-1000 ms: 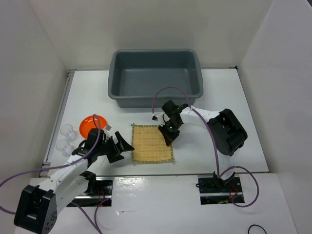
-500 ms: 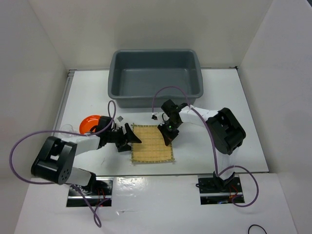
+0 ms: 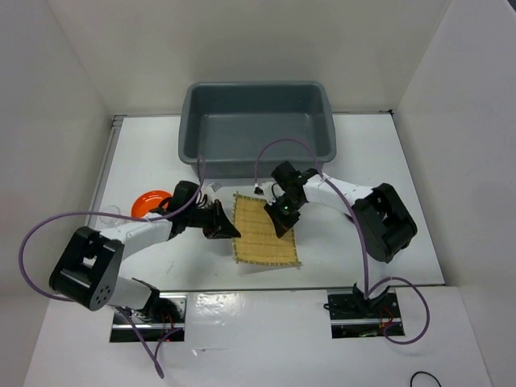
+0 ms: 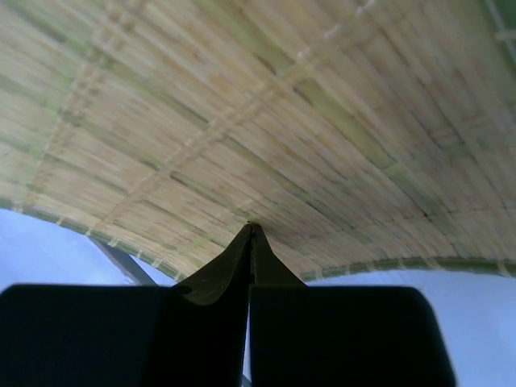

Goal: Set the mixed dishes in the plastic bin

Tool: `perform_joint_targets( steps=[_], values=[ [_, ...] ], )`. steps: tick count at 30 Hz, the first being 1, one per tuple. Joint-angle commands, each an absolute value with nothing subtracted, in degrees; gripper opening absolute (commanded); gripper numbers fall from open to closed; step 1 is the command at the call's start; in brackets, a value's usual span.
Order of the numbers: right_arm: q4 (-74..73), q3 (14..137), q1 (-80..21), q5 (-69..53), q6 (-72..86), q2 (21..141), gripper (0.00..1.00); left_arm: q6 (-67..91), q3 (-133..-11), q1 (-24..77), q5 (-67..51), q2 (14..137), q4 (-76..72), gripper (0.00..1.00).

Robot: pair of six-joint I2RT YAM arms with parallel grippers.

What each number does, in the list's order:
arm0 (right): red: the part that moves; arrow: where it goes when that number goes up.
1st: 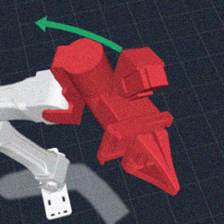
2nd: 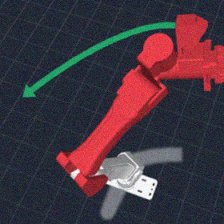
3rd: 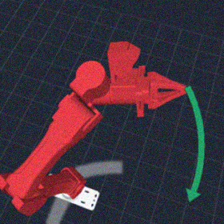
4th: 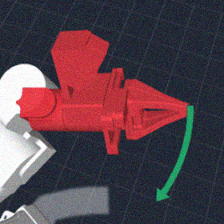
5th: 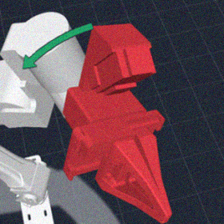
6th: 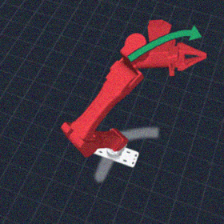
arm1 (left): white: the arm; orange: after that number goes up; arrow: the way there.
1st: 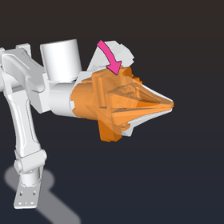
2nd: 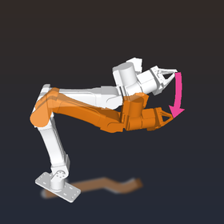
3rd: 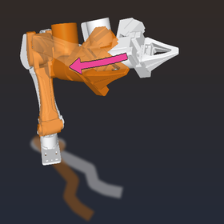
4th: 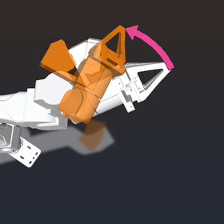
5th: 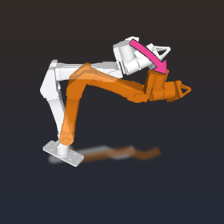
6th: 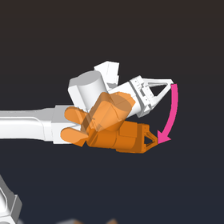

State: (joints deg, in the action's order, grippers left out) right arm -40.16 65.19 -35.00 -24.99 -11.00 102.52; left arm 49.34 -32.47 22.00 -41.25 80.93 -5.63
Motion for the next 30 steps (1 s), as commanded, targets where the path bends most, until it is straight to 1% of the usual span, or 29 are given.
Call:
perform_joint_targets(
  steps=[1,2,3,4,6,7,8,9,11,12,13,14,16,18,19,20,21,22,23,24,25,26,27,28,29,30],
  values=[
    [-36.29,64.59,-35.68,-20.31,-14.76,98.37,0.0,46.93,-38.13,24.17,-43.6,74.72,1.03,0.0],
    [-36.3,64.6,-33.07,-20.3,-15.29,92.52,0.0,46.93,-38.84,24.17,-43.59,71.31,2.45,0.0],
    [-36.3,64.6,-31.31,-21.35,-15.9,88.81,0.0,47.46,-39.54,24.17,-43.59,69.54,5.16,0.0],
    [-39.26,66.17,-29.55,-23.36,-16.6,85.9,0.0,47.46,-40.33,24.17,-43.59,66.04,6.49,0.0],
    [-43.14,70.74,-22.79,-26.43,-18.45,83.6,0.0,47.99,-42.44,24.17,-43.59,62.77,10.08,0.0],
    [-45.07,71.27,-19.37,-30.81,-18.46,82.98,0.0,48.86,-43.06,24.17,-43.59,59.71,11.06,0.0],
    [-45.09,71.28,-15.94,-32.68,-18.46,82.1,0.0,49.65,-43.07,23.47,-43.59,58.2,11.6,0.0],
    [-45.7,71.28,-9.3,-34.09,-19.07,79.65,0.0,50.96,-43.76,22.51,-44.29,56.97,12.21,0.0],
    [-44.75,70.32,-3.02,-34.98,-19.07,76.4,0.0,52.29,-44.29,21.72,-45.18,53.71,12.91,0.0],
    [-43.87,69.7,1.62,-33.5,-19.59,72.11,0.0,52.29,-44.82,21.71,-45.18,53.18,13.53,0.0],
    [-42.81,68.83,3.15,-31.83,-19.6,69.9,0.04,52.9,-46.22,21.19,-45.78,52.39,13.54,0.0],
    [-40.63,66.21,3.95,-27.29,-20.47,67.87,0.04,53.43,-47.01,21.18,-46.31,52.38,14.32,0.0],
    [-39.9,63.65,3.96,-22.44,-21.09,64.7,0.06,54.22,-49.03,20.13,-46.32,52.38,14.33,0.0],
    [-37.98,59.95,3.43,-16.21,-18.39,64.17,0.07,56.24,-54.03,19.26,-47.89,54.04,12.31,0.0],
    [-37.1,59.16,3.43,-14.61,-17.5,63.64,0.1,56.25,-56.75,17.94,-48.42,57.1,12.3,0.0],
    [-36.48,59.67,3.43,-12.59,-16.45,63.63,0.12,56.25,-60.0,17.32,-49.56,59.3,12.3,0.0],
    [-34.39,59.68,3.43,-7.0,-13.65,63.02,0.21,55.64,-68.03,16.01,-50.18,64.81,12.91,0.0],
    [-33.41,59.68,3.43,-4.33,-12.58,63.02,0.28,54.94,-72.73,16.0,-50.19,67.91,13.88,0.0],
    [-33.4,60.29,2.82,-2.39,-12.57,63.02,0.36,54.24,-77.47,14.78,-51.06,71.16,15.89,0.0],
    [-32.88,60.29,2.81,-0.98,-12.57,63.02,0.5,53.01,-82.57,13.98,-52.11,74.67,16.95,0.0],
    [-32.87,60.29,0.9,2.43,-13.79,63.02,0.54,52.39,-92.54,13.19,-52.12,81.58,18.09,0.0],
    [-32.87,59.6,-0.08,4.64,-14.32,62.23,0.57,50.73,-97.68,11.88,-52.9,85.3,20.72,0.0],
    [-32.0,58.72,-1.13,7.27,-14.94,61.36,0.61,49.32,-103.04,11.34,-53.43,93.09,22.83,0.0],
    [-31.47,56.54,-2.27,11.99,-15.64,60.39,0.64,47.74,-108.32,11.34,-53.44,96.9,25.2,0.0],
    [-31.46,55.3,-3.94,13.95,-17.47,57.94,0.67,46.51,-117.5,10.73,-53.44,100.51,29.14,0.0],
    [-31.46,54.07,-3.95,15.63,-18.36,56.44,0.7,45.89,-120.9,10.72,-53.44,106.81,29.79,0.0]
  ],
)
